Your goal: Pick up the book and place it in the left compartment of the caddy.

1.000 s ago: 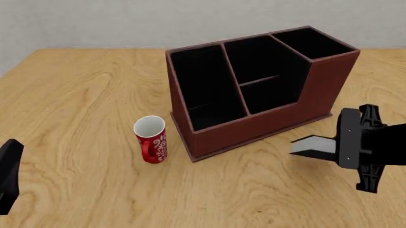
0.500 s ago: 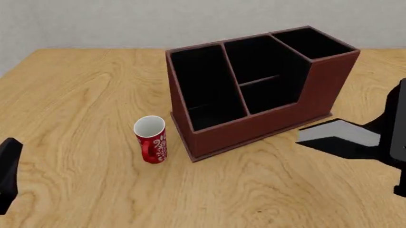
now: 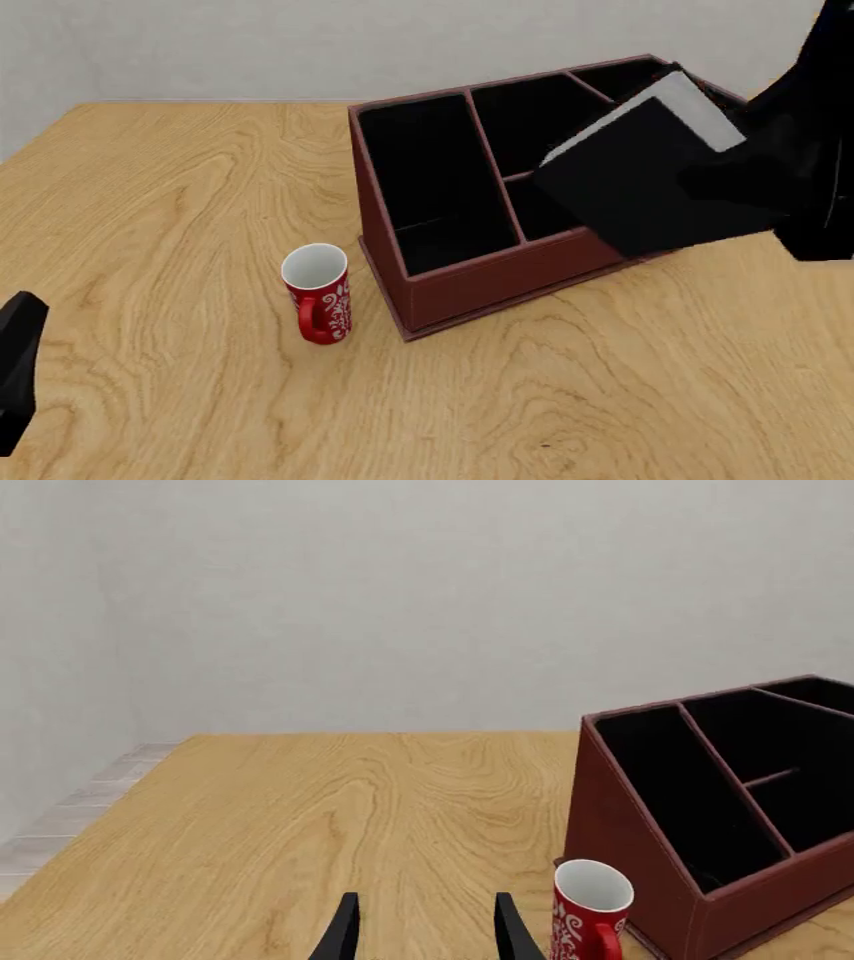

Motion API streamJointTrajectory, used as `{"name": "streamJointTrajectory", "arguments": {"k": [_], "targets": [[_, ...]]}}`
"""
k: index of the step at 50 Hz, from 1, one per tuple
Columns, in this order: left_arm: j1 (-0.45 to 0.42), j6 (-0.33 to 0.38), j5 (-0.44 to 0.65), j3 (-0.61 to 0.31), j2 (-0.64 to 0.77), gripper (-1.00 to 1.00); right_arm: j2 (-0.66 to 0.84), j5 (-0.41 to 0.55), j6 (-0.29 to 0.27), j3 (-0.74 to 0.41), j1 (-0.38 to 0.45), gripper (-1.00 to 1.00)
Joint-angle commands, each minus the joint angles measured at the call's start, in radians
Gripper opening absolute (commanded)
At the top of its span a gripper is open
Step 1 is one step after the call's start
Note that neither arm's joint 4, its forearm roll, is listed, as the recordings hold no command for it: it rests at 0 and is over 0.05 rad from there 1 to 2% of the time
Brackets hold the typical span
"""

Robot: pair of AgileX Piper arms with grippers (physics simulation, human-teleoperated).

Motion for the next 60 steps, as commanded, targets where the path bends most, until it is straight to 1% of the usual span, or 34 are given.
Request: {"name": "streamJointTrajectory", "arguments": {"k": [1,3,7,9,10,12,16,18,19,20,21,24,26,28,29,30,35,36,37,38,42,44,47,49,51,60], "targets": [[-0.002,0.02,0.025,-0.023,0.001,1.0,0.131,0.009,0.227,-0.21,0.122,-1.0],[0.002,0.021,0.025,-0.026,0.001,1.0,0.151,0.009,0.259,-0.239,0.148,-1.0],[-0.004,0.017,0.025,-0.028,0.001,1.0,0.199,0.009,0.266,-0.276,0.148,-1.0],[-0.005,0.014,0.026,-0.032,0.001,1.0,0.228,0.009,0.311,-0.31,0.169,-1.0],[-0.005,0.012,0.029,-0.035,0.001,1.0,0.238,0.009,0.323,-0.314,0.185,-1.0],[-0.005,0.011,0.033,-0.044,0.001,1.0,0.267,0.009,0.312,-0.34,0.168,-1.0],[0.0,0.01,0.032,-0.049,0.0,1.0,0.31,0.009,0.311,-0.36,0.181,-1.0],[0.003,0.009,0.032,-0.05,0.0,1.0,0.333,0.009,0.322,-0.384,0.185,-1.0],[0.005,0.008,0.032,-0.051,0.0,1.0,0.341,0.009,0.315,-0.386,0.183,-1.0],[0.007,0.006,0.032,-0.051,0.0,1.0,0.349,0.009,0.325,-0.394,0.189,-1.0],[0.009,0.006,0.032,-0.052,0.0,1.0,0.36,0.009,0.316,-0.4,0.18,-1.0],[0.014,0.002,0.029,-0.046,0.0,1.0,0.385,0.009,0.317,-0.415,0.17,-1.0],[0.015,0.003,0.025,-0.042,0.0,1.0,0.396,0.009,0.301,-0.415,0.151,-1.0],[0.016,0.001,0.023,-0.041,0.0,1.0,0.404,0.009,0.309,-0.42,0.147,-1.0],[0.019,0.005,0.02,-0.039,0.0,1.0,0.415,0.009,0.296,-0.424,0.13,-1.0],[0.02,0.008,0.018,-0.038,-0.001,1.0,0.42,0.009,0.306,-0.432,0.135,-1.0],[0.027,0.008,0.015,-0.035,0.0,1.0,0.434,0.009,0.294,-0.434,0.129,-1.0],[0.027,0.008,0.015,-0.035,0.0,1.0,0.438,0.009,0.304,-0.438,0.137,-1.0],[0.029,0.007,0.011,-0.032,0.0,1.0,0.445,0.009,0.286,-0.441,0.121,-1.0],[0.031,0.009,0.011,-0.031,0.0,1.0,0.448,0.009,0.292,-0.445,0.126,-1.0],[0.032,0.011,0.011,-0.033,0.0,1.0,0.458,0.009,0.289,-0.451,0.124,-1.0],[0.03,0.015,0.008,-0.031,-0.001,1.0,0.462,0.009,0.278,-0.445,0.121,-1.0],[0.028,0.023,0.003,-0.03,-0.001,1.0,0.47,0.009,0.285,-0.452,0.124,-1.0],[0.03,0.017,-0.004,-0.035,-0.001,1.0,0.478,0.009,0.273,-0.456,0.113,-1.0],[0.032,-0.004,-0.006,-0.039,-0.001,1.0,0.486,0.009,0.277,-0.46,0.118,-1.0],[0.046,0.006,-0.03,-0.016,-0.001,1.0,0.539,0.009,0.279,-0.49,0.112,-1.0]]}}
